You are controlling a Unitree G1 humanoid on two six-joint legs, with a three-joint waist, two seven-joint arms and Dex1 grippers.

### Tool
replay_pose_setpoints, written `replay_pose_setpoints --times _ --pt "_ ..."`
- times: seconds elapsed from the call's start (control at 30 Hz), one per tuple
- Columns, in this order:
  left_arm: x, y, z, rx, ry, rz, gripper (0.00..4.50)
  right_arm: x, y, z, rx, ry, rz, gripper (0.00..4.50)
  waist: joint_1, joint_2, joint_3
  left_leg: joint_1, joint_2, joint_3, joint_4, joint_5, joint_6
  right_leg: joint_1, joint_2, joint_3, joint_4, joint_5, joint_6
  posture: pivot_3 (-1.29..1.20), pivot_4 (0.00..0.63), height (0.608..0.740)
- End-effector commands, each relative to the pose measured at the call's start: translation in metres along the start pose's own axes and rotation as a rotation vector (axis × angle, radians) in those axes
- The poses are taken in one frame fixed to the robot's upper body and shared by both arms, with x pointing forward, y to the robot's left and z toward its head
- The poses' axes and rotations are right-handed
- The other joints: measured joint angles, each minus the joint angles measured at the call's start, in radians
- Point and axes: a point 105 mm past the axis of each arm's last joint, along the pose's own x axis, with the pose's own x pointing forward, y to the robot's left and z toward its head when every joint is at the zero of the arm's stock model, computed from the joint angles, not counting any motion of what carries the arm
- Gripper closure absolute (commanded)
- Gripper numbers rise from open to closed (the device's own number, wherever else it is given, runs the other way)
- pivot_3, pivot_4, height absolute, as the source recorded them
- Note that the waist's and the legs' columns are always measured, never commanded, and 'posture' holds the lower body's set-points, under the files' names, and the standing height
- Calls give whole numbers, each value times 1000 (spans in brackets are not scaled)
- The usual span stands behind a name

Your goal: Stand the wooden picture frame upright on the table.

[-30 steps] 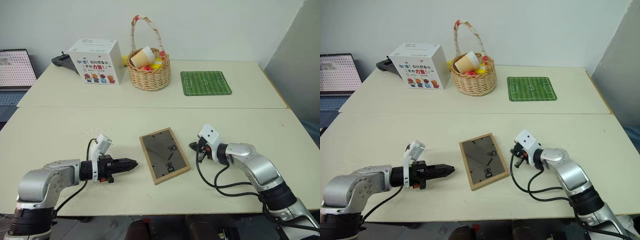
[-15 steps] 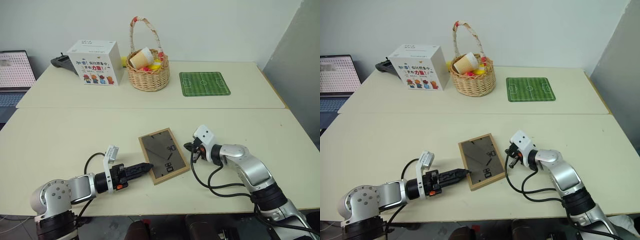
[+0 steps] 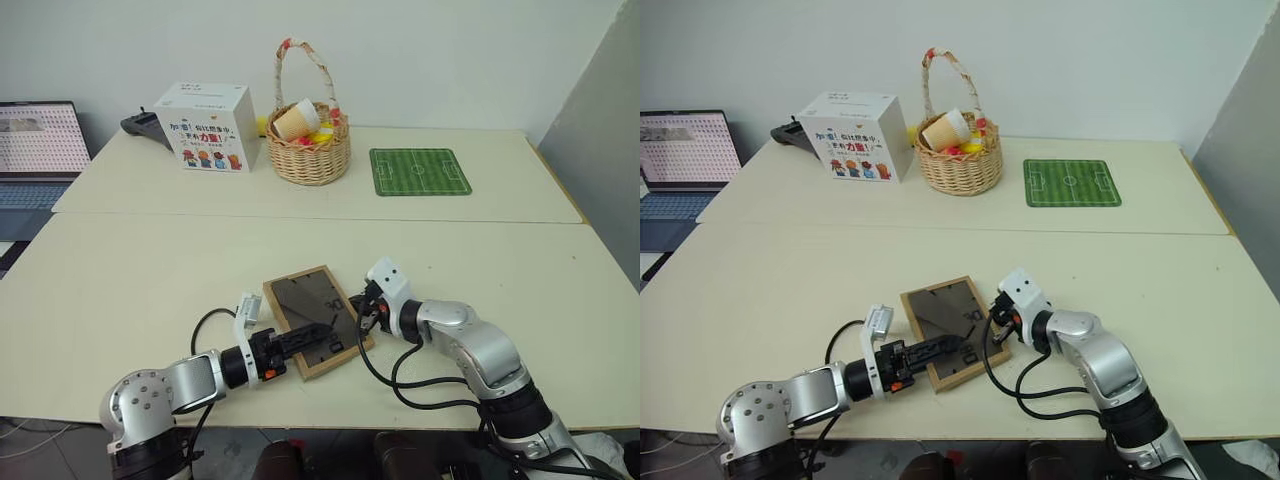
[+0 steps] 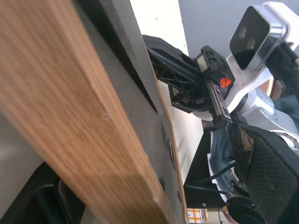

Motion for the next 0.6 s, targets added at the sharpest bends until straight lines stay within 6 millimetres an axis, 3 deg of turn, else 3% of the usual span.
replay_pose_setpoints --times 0.03,0.27,0.5,0.6 --pt "2 6 -15 -19 59 27 6 -7 -7 8 3 -39 -33 4500 0 0 0 0 0 0 0 0 0 0 0 0 0 0 0 0 150 740" --pt "-14 4 9 29 -10 27 6 -14 -30 7 51 -56 -132 4500 -8 0 0 0 0 -1 -1 0 0 0 0 0 0 0 0 0 150 740" --pt "-19 4 15 47 -8 35 6 -23 -52 19 46 -95 -184 4500 -19 0 0 0 0 -2 -2 0 0 -1 1 -1 0 0 0 0 150 740" --pt "-14 7 11 40 17 51 430 -22 -55 21 39 -101 -191 4500 -19 0 0 0 0 -3 -2 0 0 -1 1 -1 0 -1 -1 0 150 740"
